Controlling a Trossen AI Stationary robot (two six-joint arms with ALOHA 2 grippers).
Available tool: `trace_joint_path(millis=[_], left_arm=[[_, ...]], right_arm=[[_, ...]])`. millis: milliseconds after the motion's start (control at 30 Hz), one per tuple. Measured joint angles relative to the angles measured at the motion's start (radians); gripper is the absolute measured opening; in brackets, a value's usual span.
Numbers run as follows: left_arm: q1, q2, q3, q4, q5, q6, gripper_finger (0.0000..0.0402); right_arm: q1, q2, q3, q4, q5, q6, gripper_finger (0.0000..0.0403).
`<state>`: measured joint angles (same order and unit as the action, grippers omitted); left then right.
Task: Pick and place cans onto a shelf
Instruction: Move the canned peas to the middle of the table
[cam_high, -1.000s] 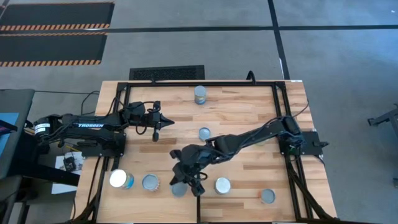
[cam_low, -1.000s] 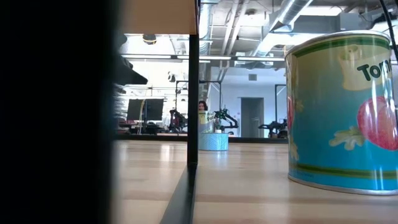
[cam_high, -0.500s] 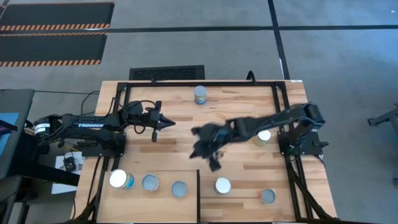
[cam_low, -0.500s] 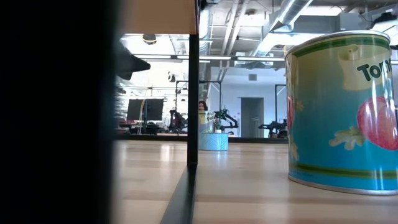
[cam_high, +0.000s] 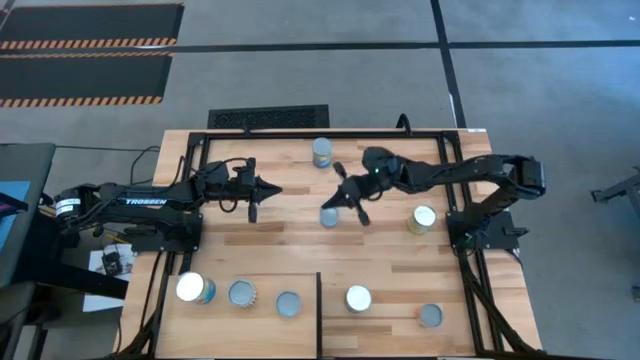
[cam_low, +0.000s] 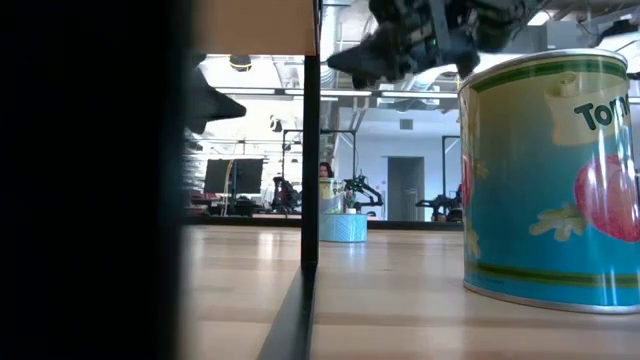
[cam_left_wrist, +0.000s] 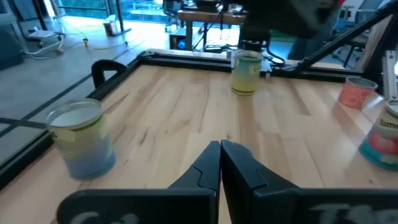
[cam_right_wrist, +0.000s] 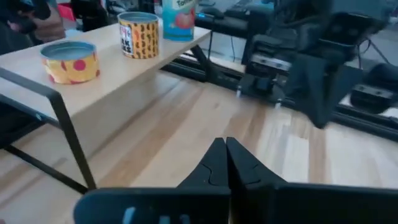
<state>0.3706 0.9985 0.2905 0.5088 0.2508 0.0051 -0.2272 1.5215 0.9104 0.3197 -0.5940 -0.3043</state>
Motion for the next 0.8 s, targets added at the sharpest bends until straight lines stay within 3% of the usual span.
trace_joint_path(millis=[200,400,800], left_arm=[[0.007,-0.003,0.0,0.009,0.002,0.008,0.0],[0.056,-0.082,0.0,0.0,0.0,-0.003,0.0],[0.107,-0.195,0.0,-0.064,0.001,0.042,0.0]], right_arm=[[-0.121,0.036,-0.031,0.075,-0.105,-0.032,0.0001],[-0.229,0.037,-0.087,0.202,-0.206,-0.041,0.0001],[-0.387,0.037,-0.206,0.442,-0.218,0.006,0.0001]])
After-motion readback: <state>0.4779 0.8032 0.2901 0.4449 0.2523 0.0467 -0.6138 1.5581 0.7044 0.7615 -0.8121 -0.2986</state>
